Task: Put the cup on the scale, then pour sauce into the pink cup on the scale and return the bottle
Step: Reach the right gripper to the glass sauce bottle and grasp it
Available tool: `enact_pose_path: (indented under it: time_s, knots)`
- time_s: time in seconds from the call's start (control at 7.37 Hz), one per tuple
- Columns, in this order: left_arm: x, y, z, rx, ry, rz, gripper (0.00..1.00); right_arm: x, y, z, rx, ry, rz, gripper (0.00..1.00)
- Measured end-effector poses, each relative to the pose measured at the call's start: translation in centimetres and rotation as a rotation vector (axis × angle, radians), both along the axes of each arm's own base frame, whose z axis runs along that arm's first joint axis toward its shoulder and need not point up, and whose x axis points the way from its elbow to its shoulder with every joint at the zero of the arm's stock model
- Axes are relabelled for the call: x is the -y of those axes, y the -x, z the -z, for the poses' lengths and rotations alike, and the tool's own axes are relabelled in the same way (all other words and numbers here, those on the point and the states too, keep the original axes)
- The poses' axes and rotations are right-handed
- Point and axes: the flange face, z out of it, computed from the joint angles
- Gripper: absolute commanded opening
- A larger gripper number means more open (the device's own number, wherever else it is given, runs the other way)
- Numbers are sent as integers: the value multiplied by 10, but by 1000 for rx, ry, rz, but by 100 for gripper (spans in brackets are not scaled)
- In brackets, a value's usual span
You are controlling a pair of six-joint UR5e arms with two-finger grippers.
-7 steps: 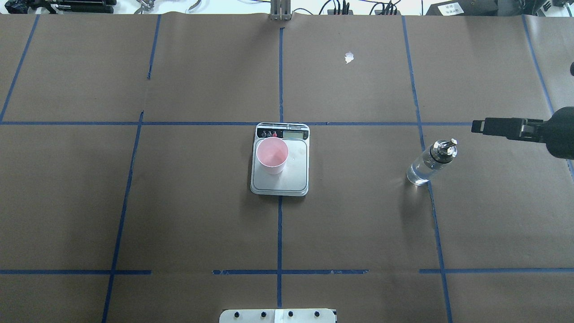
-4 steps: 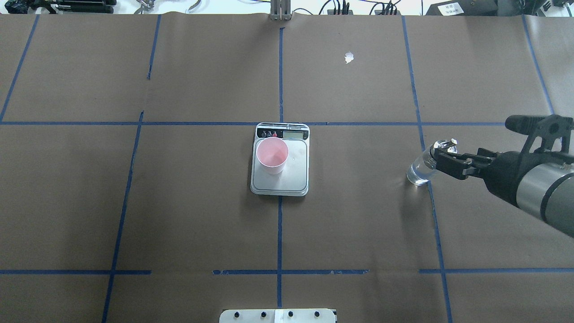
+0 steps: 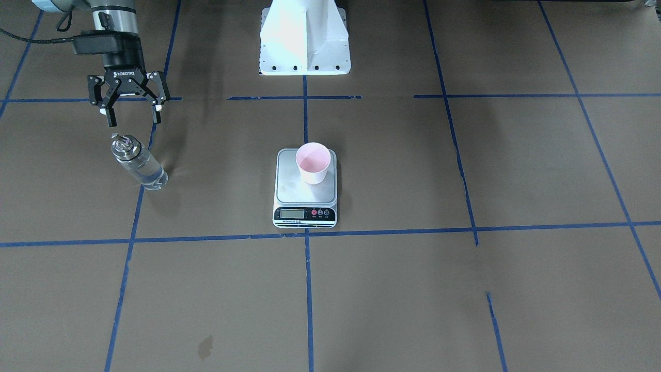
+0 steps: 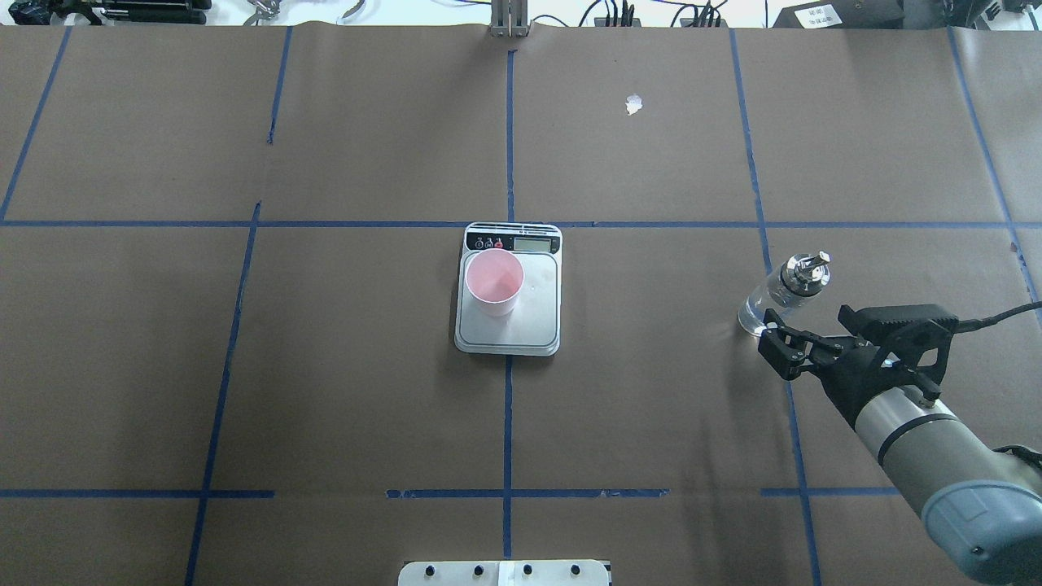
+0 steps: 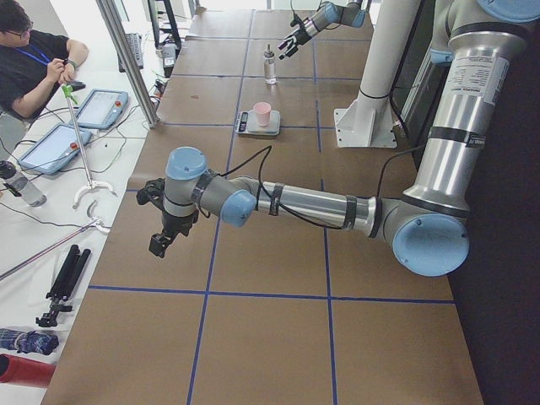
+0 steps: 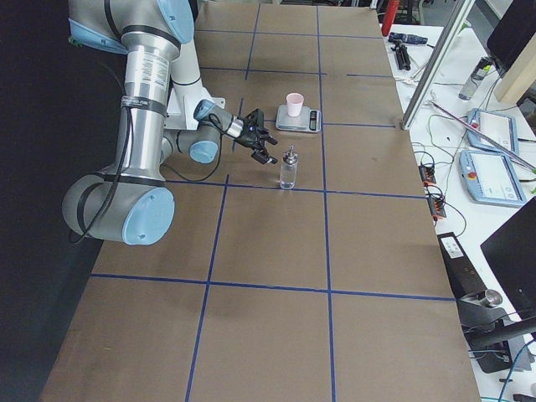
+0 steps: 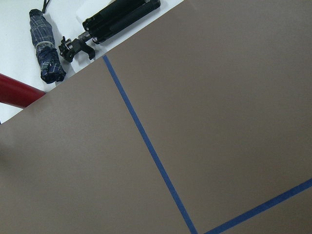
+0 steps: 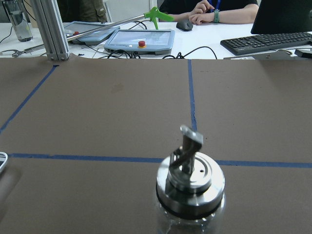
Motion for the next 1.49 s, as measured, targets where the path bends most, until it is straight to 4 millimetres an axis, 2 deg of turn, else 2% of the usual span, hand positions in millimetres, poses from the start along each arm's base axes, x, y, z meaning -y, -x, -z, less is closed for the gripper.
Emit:
enact_pose_path:
  time_s: [0.14,0.41,0.68,0.81,1.49]
  knots:
    - [0,0,1,0,-2,0,100,0,9,-16,5,-20,-19,100]
    - [0,1,3,-1,-5,1,100,2,29,-36,-15,-53,-55,100]
    - [1,0,4,-1,-7,0,100,8,65,-46,-31,-69,-69,100]
    - [2,0,5,-1,-9,0,100,11,75,-50,-40,-73,-74,100]
    - [2,0,6,-1,-11,1,100,15,82,-70,-88,-85,-96,100]
